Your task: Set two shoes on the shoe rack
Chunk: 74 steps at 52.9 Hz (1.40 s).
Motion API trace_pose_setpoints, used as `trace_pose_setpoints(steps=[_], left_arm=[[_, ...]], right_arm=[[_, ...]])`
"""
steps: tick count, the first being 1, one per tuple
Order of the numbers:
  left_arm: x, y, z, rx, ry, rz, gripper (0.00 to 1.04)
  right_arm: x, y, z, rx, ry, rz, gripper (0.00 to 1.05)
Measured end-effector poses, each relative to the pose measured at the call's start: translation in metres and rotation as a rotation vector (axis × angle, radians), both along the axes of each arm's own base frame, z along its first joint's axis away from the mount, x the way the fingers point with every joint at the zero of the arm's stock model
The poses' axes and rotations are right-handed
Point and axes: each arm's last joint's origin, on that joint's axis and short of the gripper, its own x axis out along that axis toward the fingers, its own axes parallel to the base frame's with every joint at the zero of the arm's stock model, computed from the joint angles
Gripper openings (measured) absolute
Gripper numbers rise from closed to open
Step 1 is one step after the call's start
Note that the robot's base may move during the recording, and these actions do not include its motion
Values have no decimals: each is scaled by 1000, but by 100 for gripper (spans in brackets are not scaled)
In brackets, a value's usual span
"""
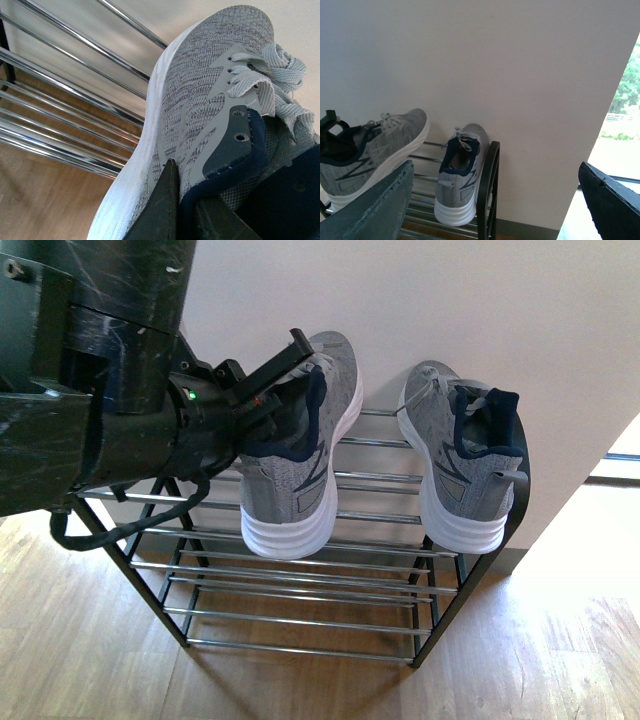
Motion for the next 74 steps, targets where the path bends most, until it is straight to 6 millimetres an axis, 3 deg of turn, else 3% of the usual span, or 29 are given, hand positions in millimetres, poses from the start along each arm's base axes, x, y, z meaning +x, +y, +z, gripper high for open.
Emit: trace_pose_setpoints(steps=[12, 29, 43, 72, 74], left_arm=[[17, -19, -15, -37, 21, -18, 2], [26, -30, -30, -77, 47, 14, 2], [34, -55, -34, -105, 55, -16, 2], [39, -76, -43, -135, 87, -3, 2], [40, -77, -43, -139, 90, 0, 9]], right_arm=[[0, 0, 0, 0, 0, 0, 96], [0, 0, 0, 0, 0, 0, 96], [0, 0, 0, 0, 0, 0, 96], [0, 0, 0, 0, 0, 0, 96], [0, 0, 0, 0, 0, 0, 96]])
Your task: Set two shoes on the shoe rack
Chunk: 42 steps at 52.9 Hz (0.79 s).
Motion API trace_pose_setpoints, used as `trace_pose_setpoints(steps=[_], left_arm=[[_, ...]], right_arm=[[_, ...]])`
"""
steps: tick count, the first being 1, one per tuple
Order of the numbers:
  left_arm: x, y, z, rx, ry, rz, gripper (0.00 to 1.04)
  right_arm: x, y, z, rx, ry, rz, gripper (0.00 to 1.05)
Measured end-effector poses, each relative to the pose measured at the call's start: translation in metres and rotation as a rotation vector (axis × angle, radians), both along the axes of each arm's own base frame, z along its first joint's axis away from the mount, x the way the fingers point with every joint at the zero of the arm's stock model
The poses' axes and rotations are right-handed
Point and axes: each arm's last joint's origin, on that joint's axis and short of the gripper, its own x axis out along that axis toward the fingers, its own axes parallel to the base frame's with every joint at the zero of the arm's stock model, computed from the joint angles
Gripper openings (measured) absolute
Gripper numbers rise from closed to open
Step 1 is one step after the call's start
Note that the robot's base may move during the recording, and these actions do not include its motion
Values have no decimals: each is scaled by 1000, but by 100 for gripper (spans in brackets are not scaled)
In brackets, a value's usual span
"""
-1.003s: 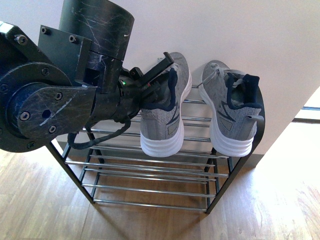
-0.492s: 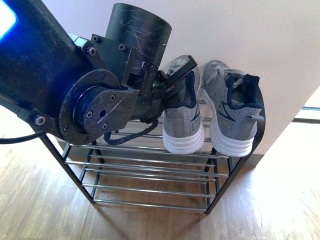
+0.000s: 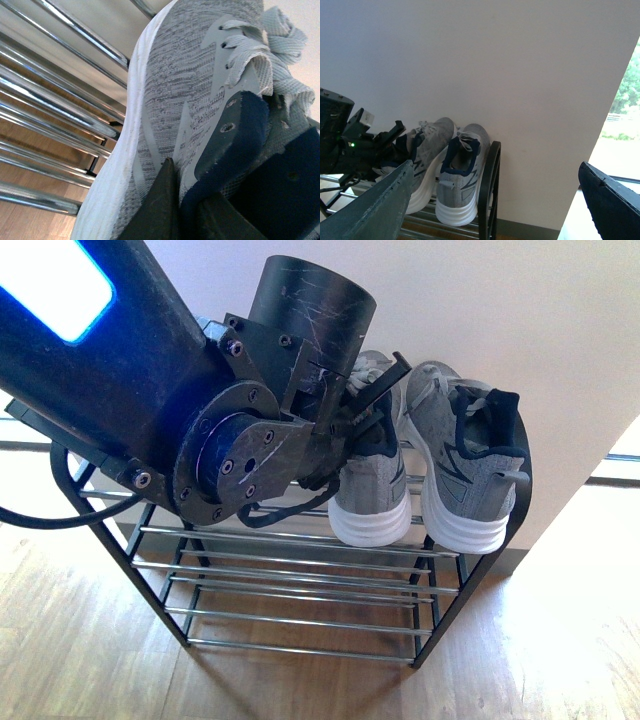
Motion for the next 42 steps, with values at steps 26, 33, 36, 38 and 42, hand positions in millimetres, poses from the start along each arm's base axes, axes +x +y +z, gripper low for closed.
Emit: trace_pose_setpoints(steps=[26, 33, 36, 38, 42], left_arm=[[-2, -1, 17, -13, 89, -2, 97], [-9, 3, 54, -43, 88, 12, 95], [-11, 4, 75, -61, 62, 12, 95], [-13, 6, 87, -73, 45, 12, 95], [-18, 11, 109, -74, 15, 25, 95]], right_arm=[[0, 0, 0, 0, 0, 0, 96], [0, 0, 0, 0, 0, 0, 96], [0, 0, 0, 0, 0, 0, 96], [0, 0, 0, 0, 0, 0, 96], [0, 0, 0, 0, 0, 0, 96]])
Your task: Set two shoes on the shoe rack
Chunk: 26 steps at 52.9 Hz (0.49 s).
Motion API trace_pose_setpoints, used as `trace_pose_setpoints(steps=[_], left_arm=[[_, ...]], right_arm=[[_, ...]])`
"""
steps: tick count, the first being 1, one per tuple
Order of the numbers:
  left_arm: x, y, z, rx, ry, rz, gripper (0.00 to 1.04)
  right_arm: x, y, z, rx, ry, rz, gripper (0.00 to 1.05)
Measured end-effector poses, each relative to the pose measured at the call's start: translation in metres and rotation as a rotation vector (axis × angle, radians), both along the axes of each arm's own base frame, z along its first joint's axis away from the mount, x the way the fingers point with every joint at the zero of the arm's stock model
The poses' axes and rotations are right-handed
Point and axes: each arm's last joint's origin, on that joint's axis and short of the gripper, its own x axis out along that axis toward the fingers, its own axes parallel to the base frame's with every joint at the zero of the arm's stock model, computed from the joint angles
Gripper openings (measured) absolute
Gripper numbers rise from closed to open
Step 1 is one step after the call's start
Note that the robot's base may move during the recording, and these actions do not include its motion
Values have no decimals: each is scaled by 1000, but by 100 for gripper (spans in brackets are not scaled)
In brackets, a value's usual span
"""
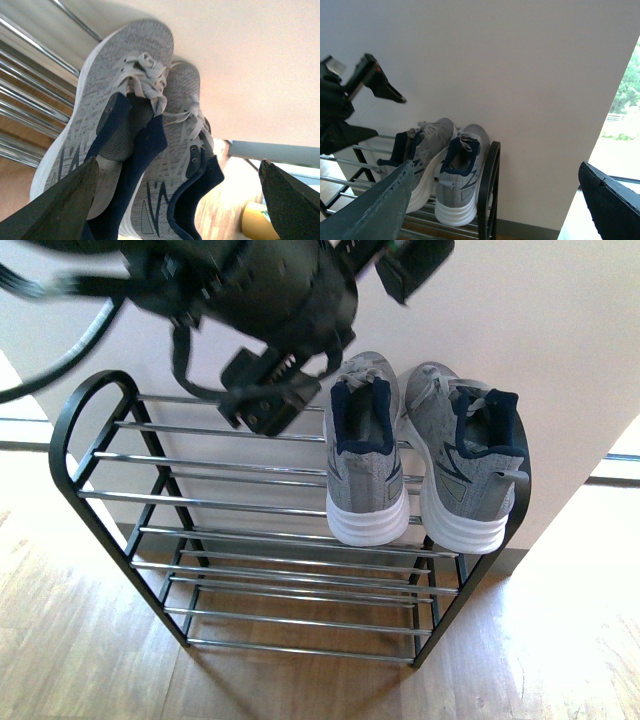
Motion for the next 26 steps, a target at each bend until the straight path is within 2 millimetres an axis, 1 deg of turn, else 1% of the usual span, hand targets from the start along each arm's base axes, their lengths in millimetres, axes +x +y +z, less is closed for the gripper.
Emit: trace_pose_setpoints(steps=[3, 6, 9, 12, 13, 18, 23, 25, 26], left_arm=[[-7, 6, 15, 9, -22, 12, 95], [-14, 11, 26, 31, -32, 25, 95], [-26, 21, 39, 77, -42, 38, 95], [-42, 35, 52, 144, -44, 58, 95], [-50, 42, 58, 184, -47, 69, 95], [-73, 65, 73, 341, -47, 106, 95], [-92, 86, 82, 488, -40, 149, 95], [-103, 99, 86, 569, -40, 175, 95], [-106, 103, 87, 593, -41, 180, 95]], right_arm=[[0, 0, 0, 0, 0, 0, 96], [0, 0, 0, 0, 0, 0, 96], [0, 0, 0, 0, 0, 0, 96], [0, 0, 0, 0, 0, 0, 96], [0, 0, 0, 0, 0, 0, 96], [0, 0, 0, 0, 0, 0, 96], [0, 0, 0, 0, 0, 0, 96], [0, 0, 0, 0, 0, 0, 96], [0, 0, 0, 0, 0, 0, 96]])
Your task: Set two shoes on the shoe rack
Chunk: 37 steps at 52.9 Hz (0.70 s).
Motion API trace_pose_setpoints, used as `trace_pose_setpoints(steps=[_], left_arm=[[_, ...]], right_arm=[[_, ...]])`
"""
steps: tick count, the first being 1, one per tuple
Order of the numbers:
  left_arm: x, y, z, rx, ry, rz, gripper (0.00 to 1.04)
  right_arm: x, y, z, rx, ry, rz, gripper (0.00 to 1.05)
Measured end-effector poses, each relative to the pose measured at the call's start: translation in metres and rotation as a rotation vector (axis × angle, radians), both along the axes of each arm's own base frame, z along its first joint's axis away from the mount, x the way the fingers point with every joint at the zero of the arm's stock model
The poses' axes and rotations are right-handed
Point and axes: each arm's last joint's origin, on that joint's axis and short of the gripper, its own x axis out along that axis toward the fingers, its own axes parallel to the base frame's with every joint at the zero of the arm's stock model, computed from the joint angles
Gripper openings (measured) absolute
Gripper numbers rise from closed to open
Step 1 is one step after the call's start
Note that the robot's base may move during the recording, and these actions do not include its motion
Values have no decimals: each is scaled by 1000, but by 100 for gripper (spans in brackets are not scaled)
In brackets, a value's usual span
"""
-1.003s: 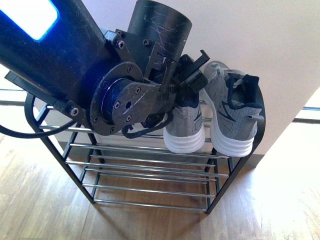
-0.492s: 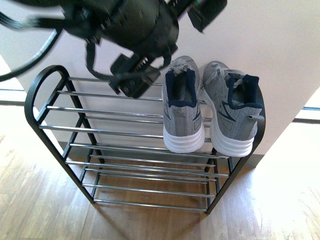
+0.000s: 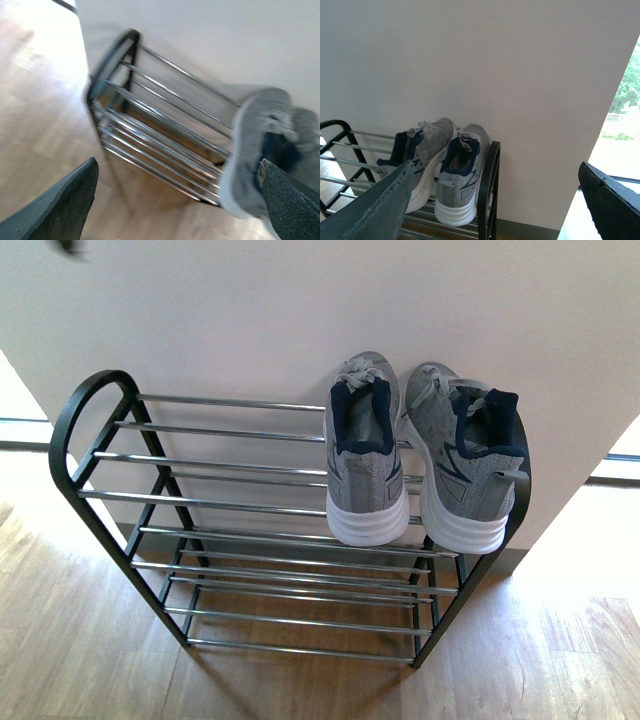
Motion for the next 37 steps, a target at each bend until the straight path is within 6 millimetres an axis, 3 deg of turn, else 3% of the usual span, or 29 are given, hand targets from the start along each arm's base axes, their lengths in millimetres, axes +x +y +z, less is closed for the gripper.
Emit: trace_pose_setpoints(steps=[8, 11, 16, 20, 23, 28, 37], left_arm=[[-41, 47, 13, 248, -17, 132, 95], [-76, 62, 20, 337, -7, 187, 95], [-114, 93, 22, 352, -17, 239, 95], [-131, 112, 17, 345, -48, 288, 95], [-136, 123, -1, 217, -297, 105, 82], [-142, 123, -9, 268, -608, -151, 62], [-140, 123, -32, 353, -625, -222, 30]], right_arm=[[0, 0, 0, 0, 0, 0, 96], [0, 0, 0, 0, 0, 0, 96], [0, 0, 0, 0, -1, -1, 96], [0, 0, 0, 0, -1, 0, 96], [0, 0, 0, 0, -1, 0, 96], [0, 0, 0, 0, -1, 0, 96], [0, 0, 0, 0, -1, 0, 96]])
